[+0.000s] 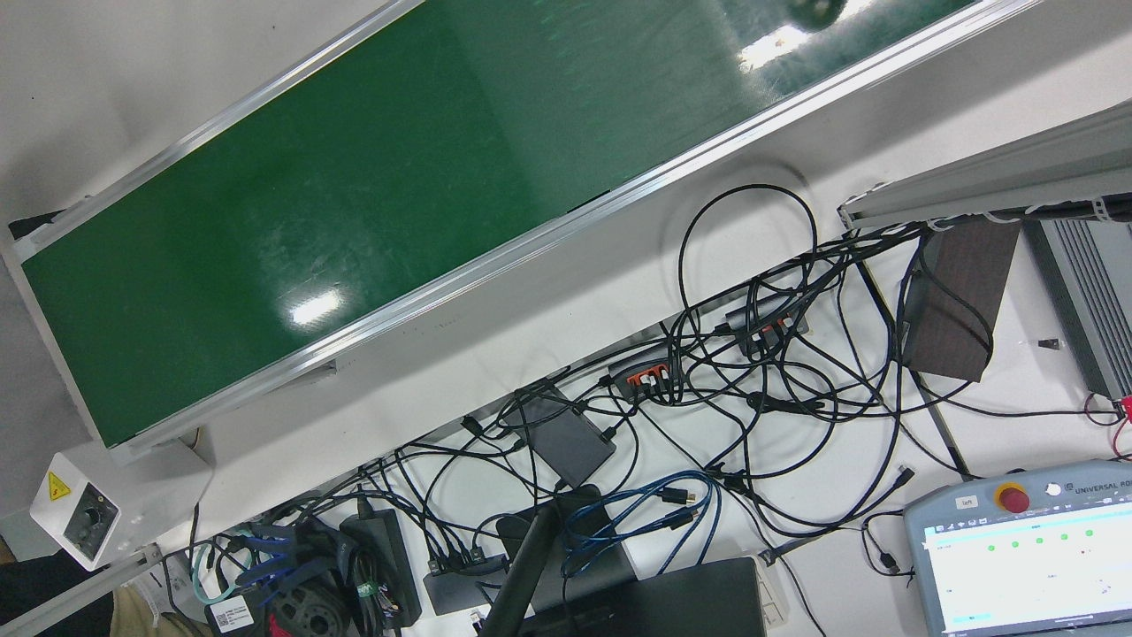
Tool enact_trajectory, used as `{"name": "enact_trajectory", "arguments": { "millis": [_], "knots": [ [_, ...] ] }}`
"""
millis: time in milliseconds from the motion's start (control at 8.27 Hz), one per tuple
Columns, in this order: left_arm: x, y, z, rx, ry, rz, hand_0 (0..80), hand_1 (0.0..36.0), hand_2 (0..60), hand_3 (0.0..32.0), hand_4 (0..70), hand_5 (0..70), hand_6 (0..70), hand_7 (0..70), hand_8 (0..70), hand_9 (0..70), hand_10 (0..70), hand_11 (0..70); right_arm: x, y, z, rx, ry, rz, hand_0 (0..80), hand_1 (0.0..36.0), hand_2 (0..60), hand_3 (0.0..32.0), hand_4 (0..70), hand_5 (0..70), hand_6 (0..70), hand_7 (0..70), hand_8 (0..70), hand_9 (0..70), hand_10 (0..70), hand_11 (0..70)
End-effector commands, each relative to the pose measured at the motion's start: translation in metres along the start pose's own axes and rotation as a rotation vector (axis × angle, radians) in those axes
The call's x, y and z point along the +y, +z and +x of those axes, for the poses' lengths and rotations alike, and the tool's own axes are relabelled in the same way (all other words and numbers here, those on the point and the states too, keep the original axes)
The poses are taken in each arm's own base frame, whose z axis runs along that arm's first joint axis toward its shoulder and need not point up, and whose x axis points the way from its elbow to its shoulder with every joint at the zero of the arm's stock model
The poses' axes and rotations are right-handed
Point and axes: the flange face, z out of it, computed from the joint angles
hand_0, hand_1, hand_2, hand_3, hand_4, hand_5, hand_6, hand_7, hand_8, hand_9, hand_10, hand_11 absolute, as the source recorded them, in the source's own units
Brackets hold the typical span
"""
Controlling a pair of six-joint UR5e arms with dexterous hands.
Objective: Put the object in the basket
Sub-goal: 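Move the left hand over the conveyor toward the approaching juice bottle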
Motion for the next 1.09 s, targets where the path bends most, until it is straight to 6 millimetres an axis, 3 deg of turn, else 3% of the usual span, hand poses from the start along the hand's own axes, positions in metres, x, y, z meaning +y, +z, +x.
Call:
{"name": "enact_trajectory", "arguments": {
  "millis": [0,121,484,604,967],
  "knots": [
    [0.052,-0.006,0.009,0.014,0.066,0.007,65.7,13.9,0.0,0.0,0.0,1.5,0.0,0.0,0.0,0.0,0.0,0.0,0.000,0.000,0.000,0.000,0.000,-0.001,0.0,0.0,0.0,0.0,0.0,0.0,0.0,0.0,0.0,0.0,0.0,0.0],
    [0.064,-0.003,0.009,0.015,0.058,-0.009,67.9,14.4,0.0,1.0,0.0,0.6,0.0,0.0,0.0,0.0,0.0,0.0,0.000,0.000,0.000,0.000,0.000,-0.001,0.0,0.0,0.0,0.0,0.0,0.0,0.0,0.0,0.0,0.0,0.0,0.0],
    [0.058,0.004,-0.003,0.005,0.059,-0.025,64.6,13.6,0.0,0.0,0.0,2.7,0.0,0.0,0.0,0.0,0.0,0.0,0.000,0.000,0.000,0.000,0.000,-0.001,0.0,0.0,0.0,0.0,0.0,0.0,0.0,0.0,0.0,0.0,0.0,0.0],
    [0.047,0.016,-0.023,-0.013,0.040,-0.048,63.7,13.1,0.0,0.0,0.0,2.6,0.0,0.0,0.0,0.0,0.0,0.0,0.000,0.000,0.000,0.000,0.000,-0.001,0.0,0.0,0.0,0.0,0.0,0.0,0.0,0.0,0.0,0.0,0.0,0.0],
    [0.070,0.049,-0.031,-0.019,0.036,-0.076,64.6,13.5,0.0,0.0,0.0,5.5,0.0,0.0,0.0,0.0,0.0,0.0,0.000,0.000,0.000,0.000,0.000,-0.001,0.0,0.0,0.0,0.0,0.0,0.0,0.0,0.0,0.0,0.0,0.0,0.0]
  ]
}}
